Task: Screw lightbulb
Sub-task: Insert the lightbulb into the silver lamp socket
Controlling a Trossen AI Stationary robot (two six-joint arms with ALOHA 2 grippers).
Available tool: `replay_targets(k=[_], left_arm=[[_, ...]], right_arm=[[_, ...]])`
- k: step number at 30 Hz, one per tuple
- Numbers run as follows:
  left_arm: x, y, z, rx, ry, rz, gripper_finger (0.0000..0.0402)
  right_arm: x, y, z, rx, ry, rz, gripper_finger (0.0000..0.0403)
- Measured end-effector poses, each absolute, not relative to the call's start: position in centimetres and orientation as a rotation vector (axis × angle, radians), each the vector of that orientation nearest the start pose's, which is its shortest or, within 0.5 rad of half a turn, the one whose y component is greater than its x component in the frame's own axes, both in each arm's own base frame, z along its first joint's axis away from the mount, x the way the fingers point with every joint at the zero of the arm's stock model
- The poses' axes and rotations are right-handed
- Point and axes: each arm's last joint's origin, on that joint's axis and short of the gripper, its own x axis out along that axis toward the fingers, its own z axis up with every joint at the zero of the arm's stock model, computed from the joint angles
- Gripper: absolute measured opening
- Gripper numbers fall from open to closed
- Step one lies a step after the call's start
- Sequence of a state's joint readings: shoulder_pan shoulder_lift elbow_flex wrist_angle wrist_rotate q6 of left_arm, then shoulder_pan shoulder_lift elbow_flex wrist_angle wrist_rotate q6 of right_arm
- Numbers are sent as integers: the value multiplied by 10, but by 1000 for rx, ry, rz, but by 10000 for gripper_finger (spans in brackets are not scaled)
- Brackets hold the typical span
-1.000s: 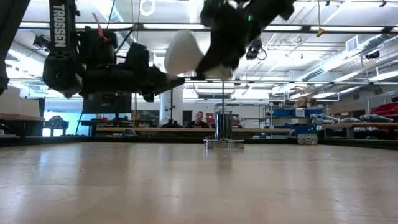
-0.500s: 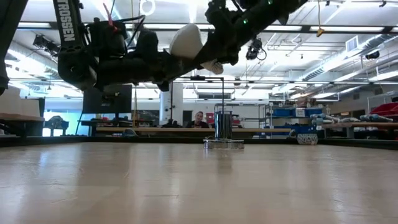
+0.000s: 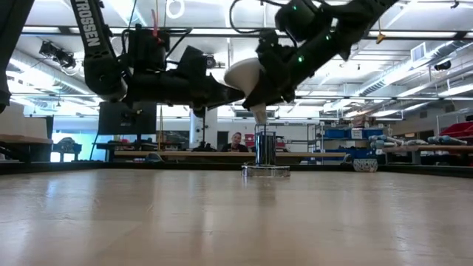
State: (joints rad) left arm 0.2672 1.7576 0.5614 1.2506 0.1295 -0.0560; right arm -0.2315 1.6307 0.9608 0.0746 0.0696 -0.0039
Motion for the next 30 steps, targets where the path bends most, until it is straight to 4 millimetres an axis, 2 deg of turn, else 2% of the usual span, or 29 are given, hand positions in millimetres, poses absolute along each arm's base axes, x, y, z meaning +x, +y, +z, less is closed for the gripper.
replay_targets(k=[9,18,22,30], left_arm=[[303,80,166,-43,-64,129,2],[303,80,174,-31,-121,126,2],[304,80,172,-34,-109,132,2],[308,81,175,-35,-108,135,2]], right_arm=[[318,-91,181,43,452,-296,156],[289,-91,151,24,358,-329,156],[282,-89,152,3,252,-334,156],[277,-92,151,-1,226,-349,156]])
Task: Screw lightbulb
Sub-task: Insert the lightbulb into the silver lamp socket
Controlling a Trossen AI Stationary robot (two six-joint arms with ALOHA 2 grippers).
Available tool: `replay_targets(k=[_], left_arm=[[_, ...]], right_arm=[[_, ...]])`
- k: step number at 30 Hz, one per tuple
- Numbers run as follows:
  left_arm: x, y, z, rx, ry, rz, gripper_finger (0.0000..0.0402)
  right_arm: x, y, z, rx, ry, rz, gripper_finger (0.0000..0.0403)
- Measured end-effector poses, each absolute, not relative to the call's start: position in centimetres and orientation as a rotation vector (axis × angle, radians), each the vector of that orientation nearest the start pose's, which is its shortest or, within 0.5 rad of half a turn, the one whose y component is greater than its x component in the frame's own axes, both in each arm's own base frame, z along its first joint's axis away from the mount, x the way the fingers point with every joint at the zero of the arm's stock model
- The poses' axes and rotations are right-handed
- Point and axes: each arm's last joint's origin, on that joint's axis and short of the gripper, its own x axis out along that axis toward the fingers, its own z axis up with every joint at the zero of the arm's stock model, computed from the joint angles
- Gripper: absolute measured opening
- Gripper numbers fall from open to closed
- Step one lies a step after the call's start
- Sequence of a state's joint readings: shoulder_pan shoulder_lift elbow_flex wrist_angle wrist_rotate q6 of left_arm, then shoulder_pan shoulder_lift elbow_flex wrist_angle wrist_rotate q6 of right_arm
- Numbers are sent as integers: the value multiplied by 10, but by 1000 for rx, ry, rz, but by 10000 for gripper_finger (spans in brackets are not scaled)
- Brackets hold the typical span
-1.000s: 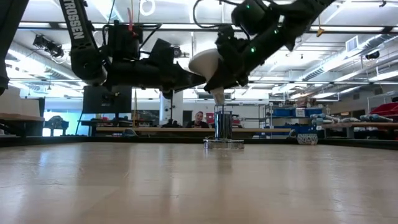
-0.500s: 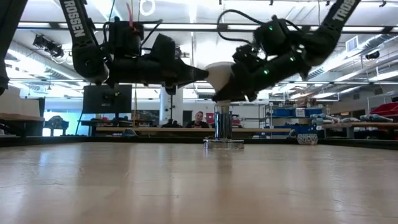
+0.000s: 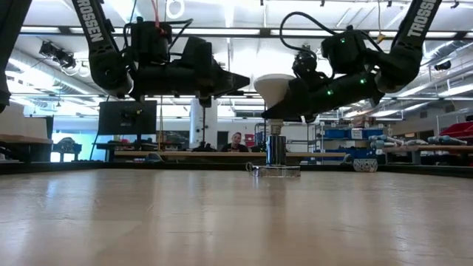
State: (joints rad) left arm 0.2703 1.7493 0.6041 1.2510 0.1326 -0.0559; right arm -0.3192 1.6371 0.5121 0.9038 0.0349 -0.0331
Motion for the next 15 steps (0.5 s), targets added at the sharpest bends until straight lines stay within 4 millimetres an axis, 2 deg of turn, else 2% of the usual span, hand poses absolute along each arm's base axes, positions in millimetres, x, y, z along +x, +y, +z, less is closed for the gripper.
replay_targets(k=[5,9,15], left_arm=[[308,81,174,-36,-102,135,2],[308,81,174,-36,-100,136,2],[308,81,174,-37,-99,136,2]], right_arm=[[277,-94,149,-5,228,-352,156],[280,-95,135,4,253,-342,156],[287,-96,121,29,185,-339,156]])
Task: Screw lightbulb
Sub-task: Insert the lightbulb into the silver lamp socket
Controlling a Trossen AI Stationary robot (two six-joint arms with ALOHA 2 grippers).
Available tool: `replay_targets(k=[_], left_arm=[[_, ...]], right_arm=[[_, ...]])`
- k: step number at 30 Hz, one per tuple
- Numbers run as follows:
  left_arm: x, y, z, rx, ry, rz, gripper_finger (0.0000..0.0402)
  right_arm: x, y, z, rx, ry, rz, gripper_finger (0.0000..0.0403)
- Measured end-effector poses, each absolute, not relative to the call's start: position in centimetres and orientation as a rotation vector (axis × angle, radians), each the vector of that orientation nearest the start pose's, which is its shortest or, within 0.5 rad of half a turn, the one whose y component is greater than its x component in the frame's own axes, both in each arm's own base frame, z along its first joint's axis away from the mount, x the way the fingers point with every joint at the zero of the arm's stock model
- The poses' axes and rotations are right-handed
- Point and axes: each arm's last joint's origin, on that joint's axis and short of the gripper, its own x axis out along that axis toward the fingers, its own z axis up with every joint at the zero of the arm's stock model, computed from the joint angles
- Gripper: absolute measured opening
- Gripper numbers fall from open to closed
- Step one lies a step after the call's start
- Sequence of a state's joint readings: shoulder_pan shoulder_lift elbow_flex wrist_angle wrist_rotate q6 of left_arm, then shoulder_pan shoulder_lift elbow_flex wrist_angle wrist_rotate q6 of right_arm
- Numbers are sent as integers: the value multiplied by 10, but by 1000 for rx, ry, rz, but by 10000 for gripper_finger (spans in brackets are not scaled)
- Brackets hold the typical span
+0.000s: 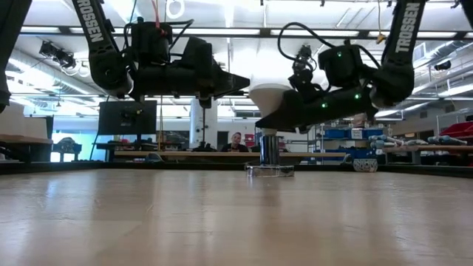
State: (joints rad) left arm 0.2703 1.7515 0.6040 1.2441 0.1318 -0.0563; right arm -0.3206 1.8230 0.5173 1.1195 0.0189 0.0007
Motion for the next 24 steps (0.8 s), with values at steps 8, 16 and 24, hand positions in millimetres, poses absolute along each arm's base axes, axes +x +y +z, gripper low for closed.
replay_targets(k=[8,16,24], left_arm=[[308,81,173,-38,-94,132,2],[309,74,178,-36,-130,104,2],[307,71,197,-68,-193,88,2]], right_arm=[[295,-91,109,67,143,-316,156],[300,-88,116,103,168,-300,156],[310,-86,121,93,208,-285,156]])
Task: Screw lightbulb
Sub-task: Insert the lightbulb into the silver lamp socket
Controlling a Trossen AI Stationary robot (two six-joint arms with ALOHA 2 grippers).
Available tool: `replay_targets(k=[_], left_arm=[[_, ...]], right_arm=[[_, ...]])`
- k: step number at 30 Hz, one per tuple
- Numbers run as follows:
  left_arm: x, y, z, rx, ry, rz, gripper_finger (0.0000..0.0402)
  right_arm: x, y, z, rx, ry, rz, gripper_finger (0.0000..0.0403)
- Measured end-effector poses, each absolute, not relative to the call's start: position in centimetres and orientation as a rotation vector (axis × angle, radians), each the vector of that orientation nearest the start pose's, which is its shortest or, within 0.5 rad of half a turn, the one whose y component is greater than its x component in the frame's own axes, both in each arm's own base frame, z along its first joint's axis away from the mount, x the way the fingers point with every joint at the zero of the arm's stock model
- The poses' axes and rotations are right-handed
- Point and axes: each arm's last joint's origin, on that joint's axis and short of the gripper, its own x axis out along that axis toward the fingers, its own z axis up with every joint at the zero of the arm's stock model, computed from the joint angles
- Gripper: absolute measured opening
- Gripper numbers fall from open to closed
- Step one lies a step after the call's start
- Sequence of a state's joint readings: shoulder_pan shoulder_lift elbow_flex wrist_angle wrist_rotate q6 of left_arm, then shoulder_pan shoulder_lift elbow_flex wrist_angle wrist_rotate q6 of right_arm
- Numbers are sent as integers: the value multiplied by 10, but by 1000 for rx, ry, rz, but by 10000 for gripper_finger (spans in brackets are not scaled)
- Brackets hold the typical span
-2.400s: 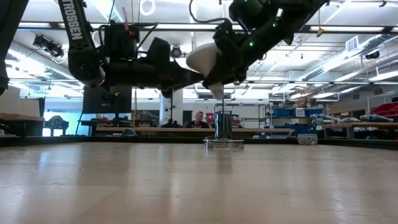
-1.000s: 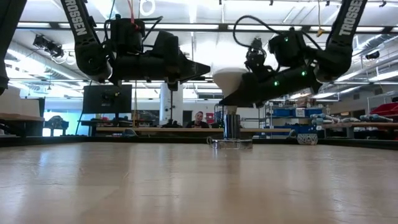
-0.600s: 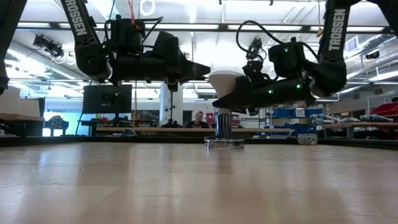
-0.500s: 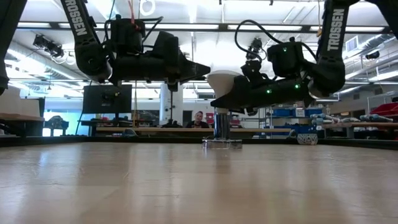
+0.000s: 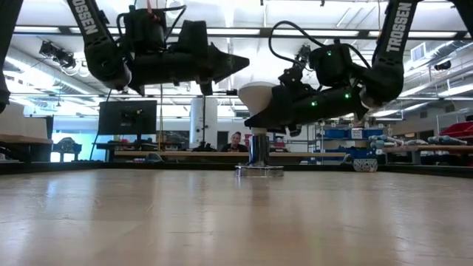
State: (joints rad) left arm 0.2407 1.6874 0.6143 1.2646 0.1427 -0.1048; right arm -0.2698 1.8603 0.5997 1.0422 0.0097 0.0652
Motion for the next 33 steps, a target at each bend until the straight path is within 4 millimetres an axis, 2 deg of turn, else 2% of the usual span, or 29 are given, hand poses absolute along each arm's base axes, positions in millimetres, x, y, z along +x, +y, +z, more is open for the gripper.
replay_targets(k=[3,6,14,24,29,33], left_arm=[[315,76,204,-81,-148,100,2],[329,84,208,-104,-25,121,2],[357,96,235,-59,215,223,2],[366,95,255,14,402,271,2],[365,95,254,29,440,280,2],[364,96,254,31,446,290,2]], right_arm=[[312,-85,121,82,226,-281,156],[312,-85,120,83,235,-281,156],[312,-85,119,86,241,-281,157],[312,-85,119,83,244,-280,158],[312,-85,119,94,242,-282,158],[311,-85,116,117,260,-294,175]])
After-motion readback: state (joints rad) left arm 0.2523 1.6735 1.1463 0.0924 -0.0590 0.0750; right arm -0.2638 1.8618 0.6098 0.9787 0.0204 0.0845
